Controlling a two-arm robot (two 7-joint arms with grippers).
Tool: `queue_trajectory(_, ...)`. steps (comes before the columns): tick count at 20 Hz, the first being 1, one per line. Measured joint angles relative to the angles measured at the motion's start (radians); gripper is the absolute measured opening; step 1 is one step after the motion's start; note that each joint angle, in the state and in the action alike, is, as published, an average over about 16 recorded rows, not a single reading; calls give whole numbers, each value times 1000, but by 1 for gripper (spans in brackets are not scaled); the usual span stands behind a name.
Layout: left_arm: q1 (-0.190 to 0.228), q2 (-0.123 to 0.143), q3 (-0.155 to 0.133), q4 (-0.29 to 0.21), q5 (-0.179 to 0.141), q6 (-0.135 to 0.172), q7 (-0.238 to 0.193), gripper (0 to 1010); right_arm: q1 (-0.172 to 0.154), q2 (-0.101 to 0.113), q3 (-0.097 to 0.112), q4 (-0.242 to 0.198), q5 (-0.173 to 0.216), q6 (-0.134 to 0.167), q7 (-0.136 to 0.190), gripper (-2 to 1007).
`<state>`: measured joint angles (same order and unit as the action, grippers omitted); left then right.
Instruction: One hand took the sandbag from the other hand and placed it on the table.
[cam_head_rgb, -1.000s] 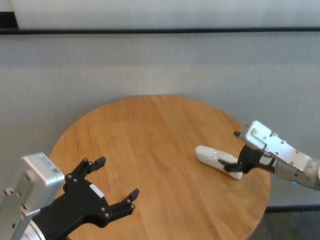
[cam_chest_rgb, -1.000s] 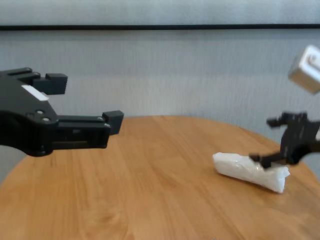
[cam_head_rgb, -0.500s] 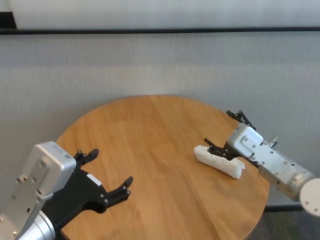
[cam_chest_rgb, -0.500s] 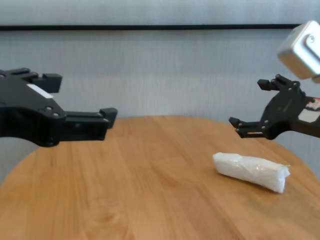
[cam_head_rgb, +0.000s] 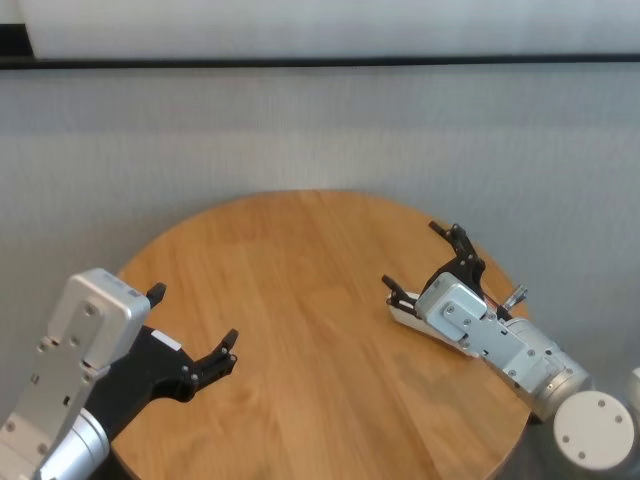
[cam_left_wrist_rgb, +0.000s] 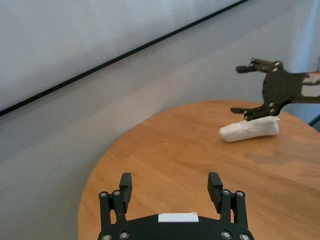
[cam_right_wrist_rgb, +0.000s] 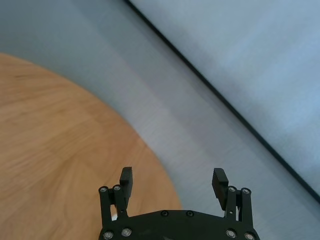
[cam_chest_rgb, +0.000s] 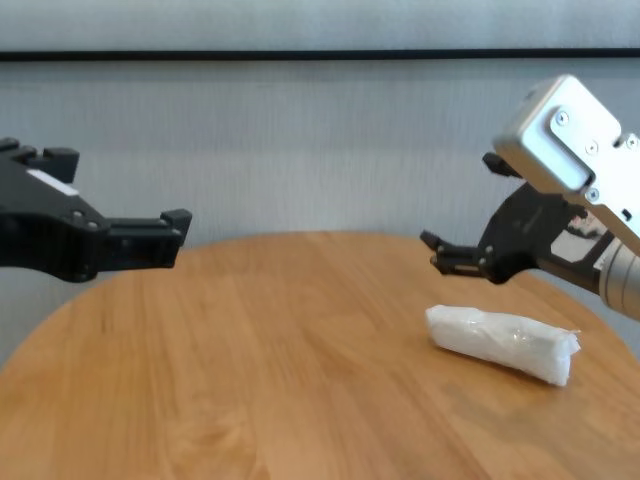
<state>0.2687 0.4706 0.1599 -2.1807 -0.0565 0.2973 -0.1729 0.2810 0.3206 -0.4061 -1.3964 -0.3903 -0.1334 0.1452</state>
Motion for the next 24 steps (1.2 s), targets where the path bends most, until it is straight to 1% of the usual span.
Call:
queue_trajectory(2,-10,-10,4,19,14,-6,5,1000,-10,-12,-1,-4,-14,-11,-21,1003)
queue_trajectory(4,-19,-18,8,39,29,-13,10,1000,-20,-22,-1,-11,-23,-20,-33,1003)
queue_trajectory(7,-31,-28,12,66,51,-28,16,1000,-39,-30,1,-28,-26,-27,-33,1003)
queue_trajectory(10,-40,-35,13,89,70,-42,19,1000,-60,-29,3,-53,-24,-30,-22,1003)
queue_trajectory(13,-46,-39,11,106,83,-54,14,1000,-84,-21,5,-85,-17,-27,-3,1003)
queue_trajectory(18,-43,-45,0,116,92,-78,10,1000,-123,6,12,-144,-1,-15,34,1003)
queue_trajectory(24,-33,-48,-11,115,90,-92,1,1000,-152,30,20,-190,9,-4,49,1003)
